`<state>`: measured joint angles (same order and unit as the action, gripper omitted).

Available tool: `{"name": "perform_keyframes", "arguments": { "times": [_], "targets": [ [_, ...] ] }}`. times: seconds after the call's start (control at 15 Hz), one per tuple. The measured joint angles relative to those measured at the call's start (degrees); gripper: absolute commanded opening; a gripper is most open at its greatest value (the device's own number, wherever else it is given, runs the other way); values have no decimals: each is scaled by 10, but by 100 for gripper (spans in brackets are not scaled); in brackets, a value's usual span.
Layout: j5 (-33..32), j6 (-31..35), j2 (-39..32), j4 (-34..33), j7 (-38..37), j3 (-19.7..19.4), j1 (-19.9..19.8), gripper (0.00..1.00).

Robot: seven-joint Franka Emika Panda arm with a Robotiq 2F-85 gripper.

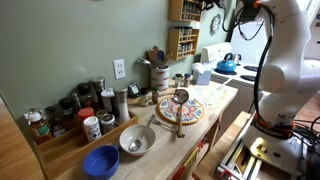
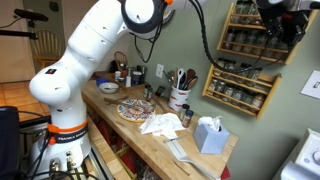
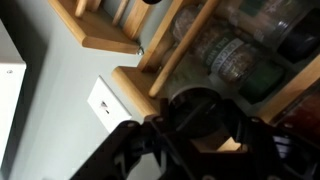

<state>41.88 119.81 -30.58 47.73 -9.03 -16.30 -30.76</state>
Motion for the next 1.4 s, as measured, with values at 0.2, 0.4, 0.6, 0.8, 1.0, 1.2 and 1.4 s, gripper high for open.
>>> {"name": "perform_keyframes", "arguments": {
  "times": [0.2,0.4,0.6,0.8,1.0,1.2,1.4],
  "targets": [
    [0,0,0,0,0,0,0,31],
    [0,-1,0,0,0,0,0,31],
    [1,-1,2,2,0,0,-1,31],
    [14,-8,7,3,0,0,-6,31],
    [25,-10,10,7,0,0,-9,31],
    [32,-10,12,10,0,0,-10,31],
    [35,-10,19,16,0,-1,-11,31]
  ]
}}
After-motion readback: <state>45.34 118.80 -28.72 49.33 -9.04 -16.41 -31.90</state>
